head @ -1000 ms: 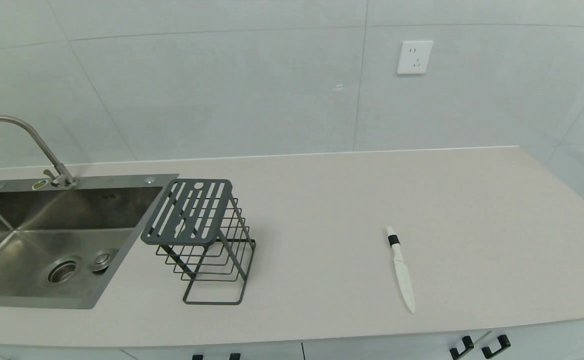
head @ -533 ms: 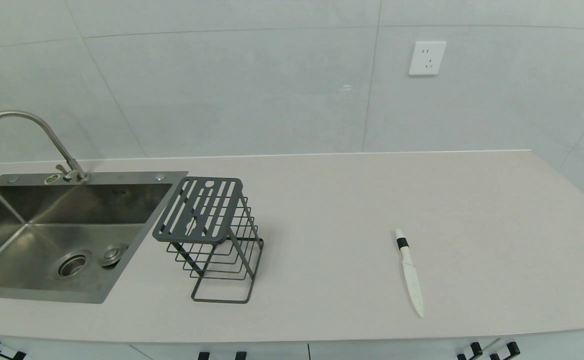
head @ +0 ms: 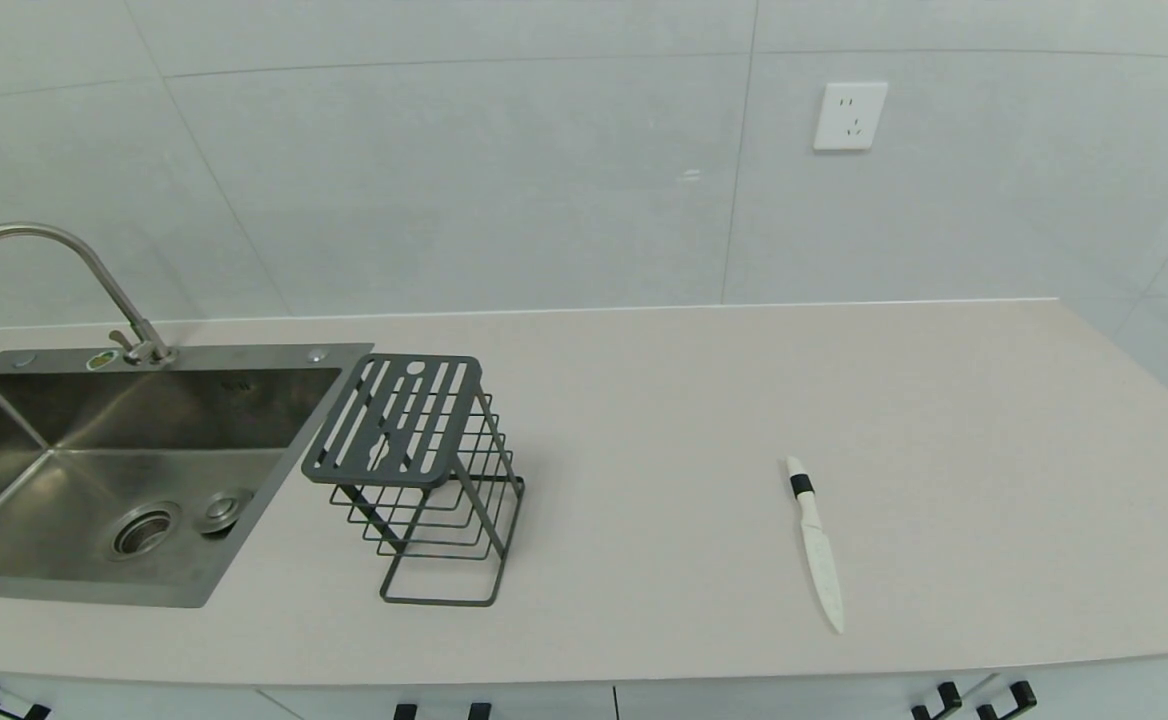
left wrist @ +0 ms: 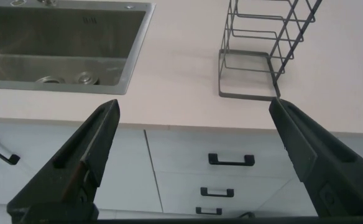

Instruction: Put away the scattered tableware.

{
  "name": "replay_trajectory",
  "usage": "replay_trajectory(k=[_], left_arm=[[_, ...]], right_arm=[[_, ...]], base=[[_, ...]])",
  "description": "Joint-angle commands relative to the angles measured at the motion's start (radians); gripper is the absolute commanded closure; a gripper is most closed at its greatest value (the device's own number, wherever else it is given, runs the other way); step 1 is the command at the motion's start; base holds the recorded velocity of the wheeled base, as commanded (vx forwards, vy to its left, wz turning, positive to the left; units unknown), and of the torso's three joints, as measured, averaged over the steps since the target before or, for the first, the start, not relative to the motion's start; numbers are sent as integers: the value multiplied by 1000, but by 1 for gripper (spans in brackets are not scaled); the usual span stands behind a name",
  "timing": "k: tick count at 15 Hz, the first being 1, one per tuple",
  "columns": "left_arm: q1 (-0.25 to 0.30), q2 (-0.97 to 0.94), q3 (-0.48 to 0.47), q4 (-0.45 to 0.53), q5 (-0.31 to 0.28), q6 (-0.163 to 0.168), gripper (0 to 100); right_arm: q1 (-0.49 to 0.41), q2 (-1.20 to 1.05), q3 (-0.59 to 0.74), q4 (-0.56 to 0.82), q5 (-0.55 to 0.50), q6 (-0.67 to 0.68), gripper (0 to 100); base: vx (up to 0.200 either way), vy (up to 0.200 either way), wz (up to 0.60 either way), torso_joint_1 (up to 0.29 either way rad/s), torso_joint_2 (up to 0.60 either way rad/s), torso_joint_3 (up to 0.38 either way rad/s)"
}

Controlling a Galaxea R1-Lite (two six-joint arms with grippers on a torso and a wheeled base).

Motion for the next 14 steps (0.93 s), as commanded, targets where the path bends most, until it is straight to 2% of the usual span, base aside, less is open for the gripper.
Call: replay_trajectory(k=[1,11,14], left_arm=[[1,1,0,0,0,0,0],[1,1,0,0,0,-3,0],[1,1,0,1,-1,11,0]], right_arm=[[0,1,0,0,0,0,0],[0,1,0,-1,3,-11,0],[0,1,0,-15,32,-50,0]], base=[[0,0,0,0,0,0],[0,0,0,0,0,0],[0,0,0,0,0,0]])
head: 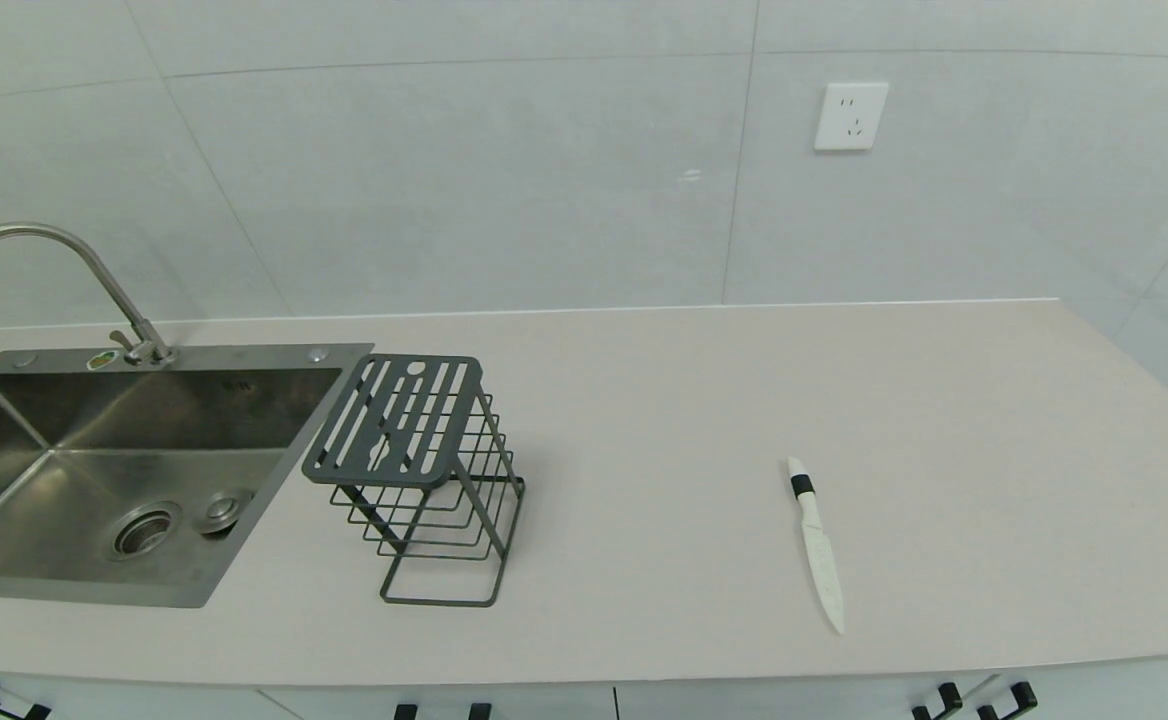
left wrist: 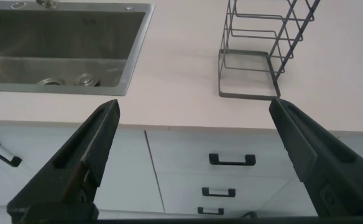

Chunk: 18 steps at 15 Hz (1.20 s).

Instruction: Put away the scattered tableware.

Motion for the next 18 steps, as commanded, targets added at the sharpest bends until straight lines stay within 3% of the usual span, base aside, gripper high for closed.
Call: replay_trajectory(k=[1,3,6,7,10,13,18], left_arm=[[0,1,1,0,0,-1,0],[0,1,1,0,0,2,0],[0,1,1,0,0,1,0],[0,1,0,0,0,1,0],[0,1,0,0,0,1,0],[0,1,0,0,-2,1,0],[0,1,0,0,-2,2,0]], right_arm=[[0,1,0,-65,10,0,0],[0,1,0,-129,42,-3,0],[3,14,-29,-120,208,-1,0],[3,101,-92,-80,283,-1,0],[37,346,-187,-60,372,-1,0],[86,560,-233,-65,394,-3,0],[98,687,-258,-72,401,-8,0]], base=[[0,0,0,0,0,0],[0,0,0,0,0,0],[0,0,0,0,0,0],[0,0,0,0,0,0],[0,0,0,0,0,0],[0,0,0,0,0,0],[0,0,0,0,0,0]])
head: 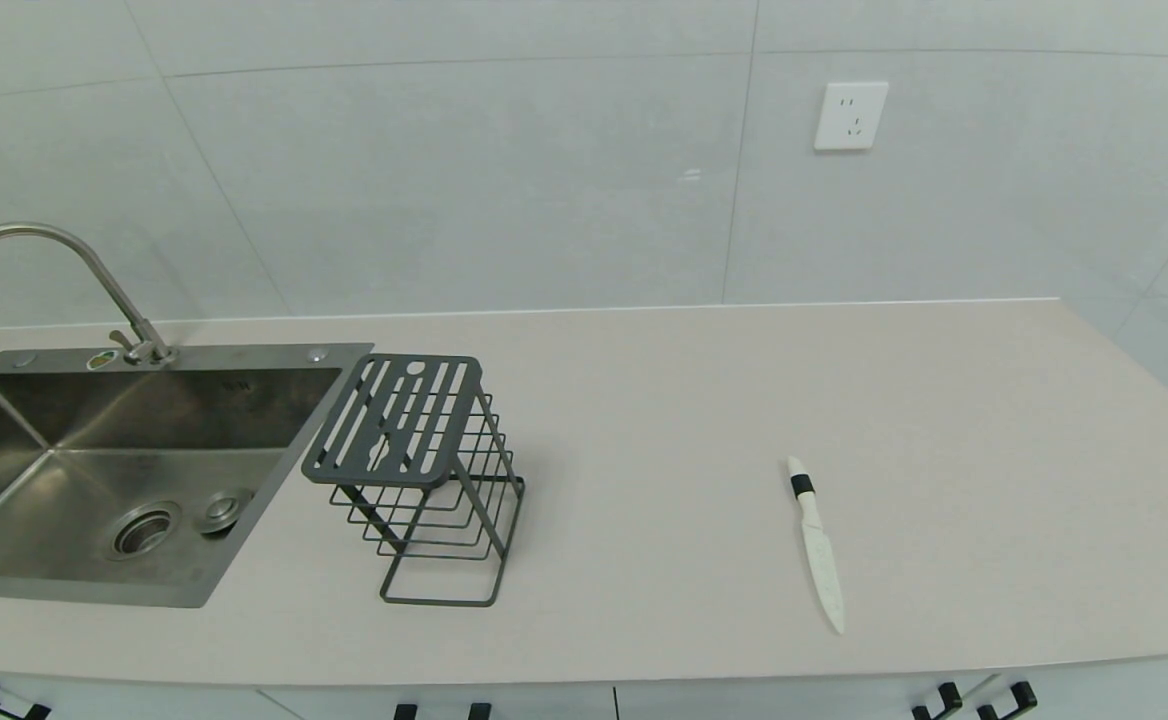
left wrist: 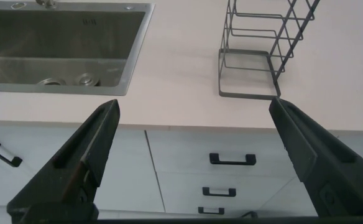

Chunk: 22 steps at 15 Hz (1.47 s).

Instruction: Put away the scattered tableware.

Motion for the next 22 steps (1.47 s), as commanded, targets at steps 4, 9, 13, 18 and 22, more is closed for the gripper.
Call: replay_trajectory(k=[4,9,13,18,22], left_arm=[[0,1,0,0,0,-1,0],[0,1,0,0,-1,1,0],[0,1,0,0,-1,-1,0],[0,1,0,0,-1,-2,0],[0,1,0,0,-1,-4,0]], right_arm=[[105,245,-66,-5,4,-18,0],[257,478,-202,-5,-124,-44,0],[334,595,-219,-8,-180,-40,0],[426,718,-307,-28,-362,140,0],[457,823,-377,-28,-416,167,0]], base=[[0,0,0,0,0,0],[0,0,0,0,0,0],[0,0,0,0,0,0],[0,0,0,0,0,0],[0,0,0,0,0,0]])
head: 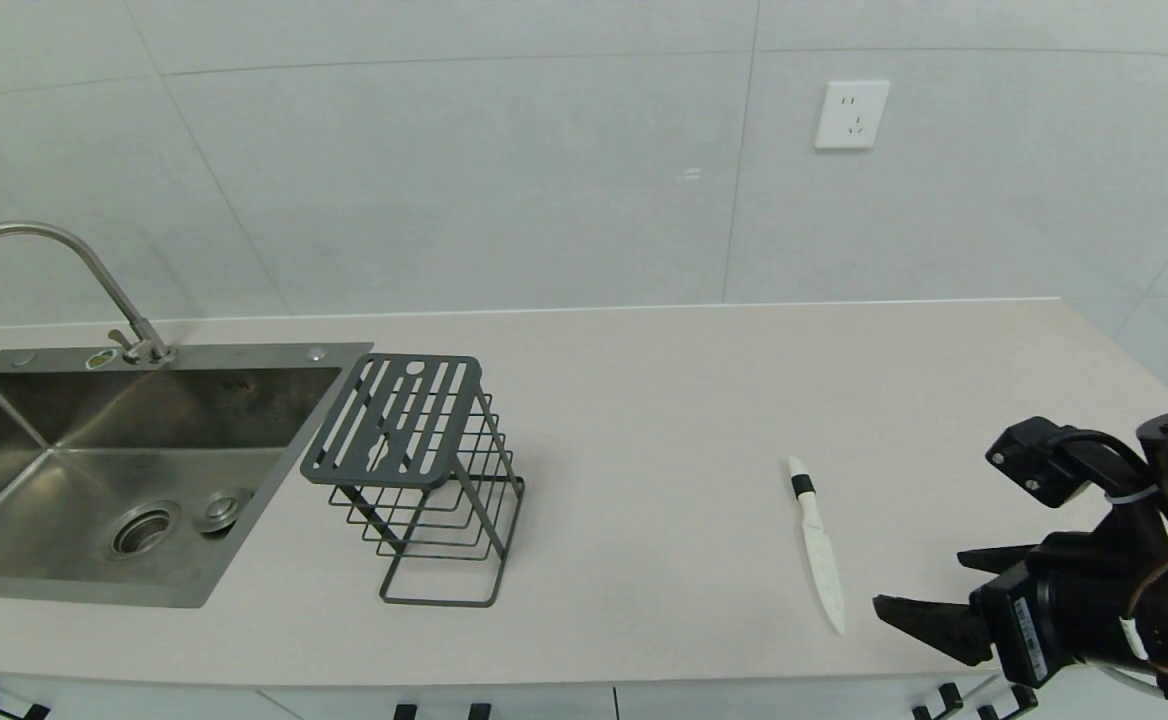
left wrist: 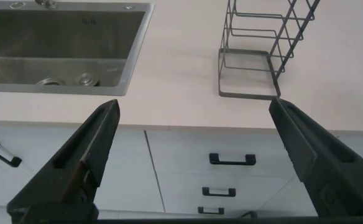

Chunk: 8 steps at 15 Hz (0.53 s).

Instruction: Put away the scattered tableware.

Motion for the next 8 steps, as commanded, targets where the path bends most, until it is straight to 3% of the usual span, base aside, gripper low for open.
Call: replay_trajectory(k=[1,6,8], left_arm=[[0,1,0,-1,1,-1,0],[0,1,0,-1,1,-2,0],[0,1,0,-1,2,-4,0]], right_arm=[[8,100,-36,1,-5,-2,0],[8,238,-94,-45,-48,14,0],[8,321,-131,-108,-81,81,0]], base=[[0,0,0,0,0,0],[0,0,0,0,0,0],[0,0,0,0,0,0]])
